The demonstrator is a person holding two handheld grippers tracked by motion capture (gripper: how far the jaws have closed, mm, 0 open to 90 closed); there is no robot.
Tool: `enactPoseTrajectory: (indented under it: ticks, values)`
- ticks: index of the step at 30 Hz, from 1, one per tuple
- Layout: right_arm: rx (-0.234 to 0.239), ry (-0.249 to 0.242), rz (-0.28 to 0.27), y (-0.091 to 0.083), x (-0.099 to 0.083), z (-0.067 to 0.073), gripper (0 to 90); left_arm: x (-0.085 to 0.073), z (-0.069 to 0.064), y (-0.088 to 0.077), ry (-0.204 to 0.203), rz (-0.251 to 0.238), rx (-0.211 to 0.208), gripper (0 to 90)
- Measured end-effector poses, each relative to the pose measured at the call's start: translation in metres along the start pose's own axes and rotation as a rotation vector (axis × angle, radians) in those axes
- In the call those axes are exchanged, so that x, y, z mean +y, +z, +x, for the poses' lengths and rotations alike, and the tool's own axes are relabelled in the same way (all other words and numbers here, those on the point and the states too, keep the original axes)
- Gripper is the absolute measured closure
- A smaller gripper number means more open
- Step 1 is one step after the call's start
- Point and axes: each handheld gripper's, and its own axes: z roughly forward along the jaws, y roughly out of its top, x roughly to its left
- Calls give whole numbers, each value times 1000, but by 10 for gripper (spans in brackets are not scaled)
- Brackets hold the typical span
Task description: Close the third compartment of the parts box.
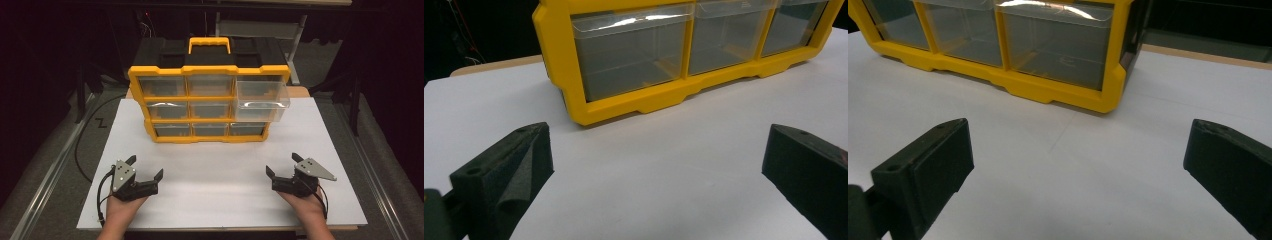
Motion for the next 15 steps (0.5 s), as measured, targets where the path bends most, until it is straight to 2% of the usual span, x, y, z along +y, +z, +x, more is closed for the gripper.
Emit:
enactPoseTrajectory:
  ticks: [11,12,15]
  values:
    - [37,-2,12,6,6,17,25,0,0,0,-4,-5,3,7]
    - [59,-1,8,7,7,19,24,0,0,0,-4,-7,2,8]
    - [66,-5,5,7,8,22,36,0,0,0,-7,-11,3,8]
